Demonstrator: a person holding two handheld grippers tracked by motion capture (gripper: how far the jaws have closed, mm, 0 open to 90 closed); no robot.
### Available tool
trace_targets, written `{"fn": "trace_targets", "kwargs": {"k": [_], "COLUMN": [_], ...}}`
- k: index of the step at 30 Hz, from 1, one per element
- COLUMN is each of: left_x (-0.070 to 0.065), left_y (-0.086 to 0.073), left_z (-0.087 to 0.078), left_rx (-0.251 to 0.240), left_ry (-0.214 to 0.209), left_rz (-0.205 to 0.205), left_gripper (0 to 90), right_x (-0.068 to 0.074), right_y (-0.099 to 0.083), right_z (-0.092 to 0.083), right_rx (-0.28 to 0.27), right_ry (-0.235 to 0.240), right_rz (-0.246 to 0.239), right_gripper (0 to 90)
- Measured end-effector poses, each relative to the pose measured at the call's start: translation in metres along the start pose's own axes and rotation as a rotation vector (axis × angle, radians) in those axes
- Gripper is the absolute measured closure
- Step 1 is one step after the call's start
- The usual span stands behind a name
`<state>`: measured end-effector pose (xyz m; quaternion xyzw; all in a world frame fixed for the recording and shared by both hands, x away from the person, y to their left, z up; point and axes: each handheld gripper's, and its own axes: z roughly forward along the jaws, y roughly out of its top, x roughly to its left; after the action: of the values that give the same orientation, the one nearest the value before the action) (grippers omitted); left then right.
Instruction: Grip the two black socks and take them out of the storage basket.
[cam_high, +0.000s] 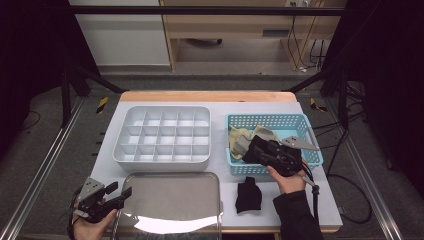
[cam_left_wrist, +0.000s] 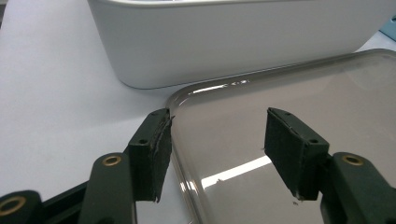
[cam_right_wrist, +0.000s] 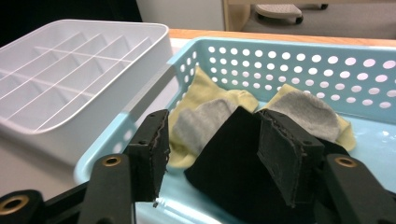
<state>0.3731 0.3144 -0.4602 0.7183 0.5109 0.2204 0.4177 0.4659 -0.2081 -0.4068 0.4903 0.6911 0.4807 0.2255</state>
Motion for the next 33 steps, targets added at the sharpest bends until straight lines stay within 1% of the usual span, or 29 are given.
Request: {"fn": "trace_targets", "kwargs": {"k": [5,6,10,11,12,14,19,22,25,26,27,29,33], "left_x": [0.000,0.000,0.001,0.001,0.001,0.001,0.001,0.001,0.001,0.001,0.001,0.001,0.001], "left_y": [0.000,0.000,0.000,0.000,0.000,0.000,0.000,0.000,0.000,0.000,0.000,0.000,0.000], "left_z": [0.000,0.000,0.000,0.000,0.000,0.000,0.000,0.000,0.001,0.001,0.000,0.000,0.000], "left_rx": [0.001,0.001,0.001,0.000,0.001,0.003,0.005,0.004,0.006,0.006,0.004,0.004,0.004], "left_ry": [0.001,0.002,0.002,0.000,0.001,0.003,0.003,0.002,0.002,0.002,0.002,0.002,0.002], "left_rz": [0.000,0.000,0.001,-0.002,-0.002,0.002,0.003,0.003,0.003,0.003,0.004,0.003,0.003], "left_gripper": [40.4,40.4,40.5,40.5,40.5,40.5,40.5,40.6,40.6,40.6,40.7,40.7,40.8], "right_x": [-0.003,-0.003,-0.007,-0.009,-0.009,-0.011,-0.010,-0.010,-0.010,-0.010,-0.010,-0.010,-0.011], "right_y": [0.005,0.005,0.008,0.008,0.008,0.006,0.006,0.006,0.006,0.006,0.006,0.005,0.002], "right_z": [0.021,0.026,0.038,0.040,0.042,0.046,0.050,0.052,0.054,0.054,0.055,0.056,0.058], "right_rx": [0.022,0.027,0.039,0.042,0.049,0.068,0.078,0.099,0.125,0.125,0.145,0.172,0.211], "right_ry": [-0.035,-0.046,-0.078,-0.077,-0.080,-0.098,-0.136,-0.154,-0.161,-0.161,-0.167,-0.177,-0.169], "right_rz": [0.025,0.022,0.033,0.048,0.055,0.048,0.052,0.056,0.053,0.053,0.055,0.049,0.043], "right_gripper": [41.8,41.4,40.3,40.3,40.2,40.2,41.0,43.1,49.2,49.2,57.9,64.9,80.0]}}
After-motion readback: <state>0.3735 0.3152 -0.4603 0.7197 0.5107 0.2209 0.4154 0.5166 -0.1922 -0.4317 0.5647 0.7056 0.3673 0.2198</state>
